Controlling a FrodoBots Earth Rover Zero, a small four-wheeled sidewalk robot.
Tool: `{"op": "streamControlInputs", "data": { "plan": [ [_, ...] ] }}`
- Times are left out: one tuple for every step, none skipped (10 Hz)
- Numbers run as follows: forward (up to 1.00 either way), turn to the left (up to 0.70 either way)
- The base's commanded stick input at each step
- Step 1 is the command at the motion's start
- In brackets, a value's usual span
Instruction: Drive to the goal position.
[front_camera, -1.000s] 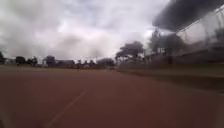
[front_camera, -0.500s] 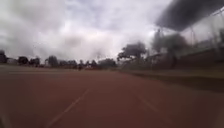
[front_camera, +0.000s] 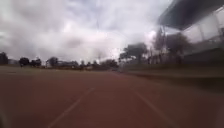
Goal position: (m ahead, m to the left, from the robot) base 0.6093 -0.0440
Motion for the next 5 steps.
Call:
{"op": "streamControlInputs", "data": {
  "plan": [
    [1.0, 0.0],
    [1.0, 0.0],
    [1.0, 0.0],
    [1.0, 0.0],
    [1.0, 0.0]
  ]
}}
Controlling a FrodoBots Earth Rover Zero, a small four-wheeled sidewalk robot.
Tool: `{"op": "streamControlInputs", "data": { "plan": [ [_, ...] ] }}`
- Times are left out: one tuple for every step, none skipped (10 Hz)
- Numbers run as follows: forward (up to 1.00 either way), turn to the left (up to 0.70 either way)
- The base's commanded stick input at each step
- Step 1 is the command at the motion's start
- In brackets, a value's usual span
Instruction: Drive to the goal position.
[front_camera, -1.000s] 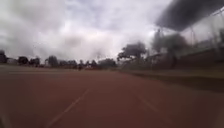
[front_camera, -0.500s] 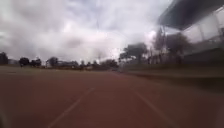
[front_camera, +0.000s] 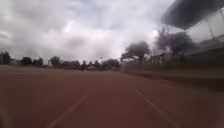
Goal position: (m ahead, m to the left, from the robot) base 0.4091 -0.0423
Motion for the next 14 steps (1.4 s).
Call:
{"op": "streamControlInputs", "data": {
  "plan": [
    [1.0, 0.0],
    [1.0, 0.0],
    [1.0, 0.0],
    [1.0, 0.0],
    [1.0, 0.0],
    [1.0, 0.0],
    [1.0, 0.0],
    [1.0, 0.0],
    [1.0, 0.0],
    [1.0, 0.0],
    [1.0, 0.0],
    [1.0, 0.0],
    [1.0, 0.0],
    [1.0, 0.0]
  ]
}}
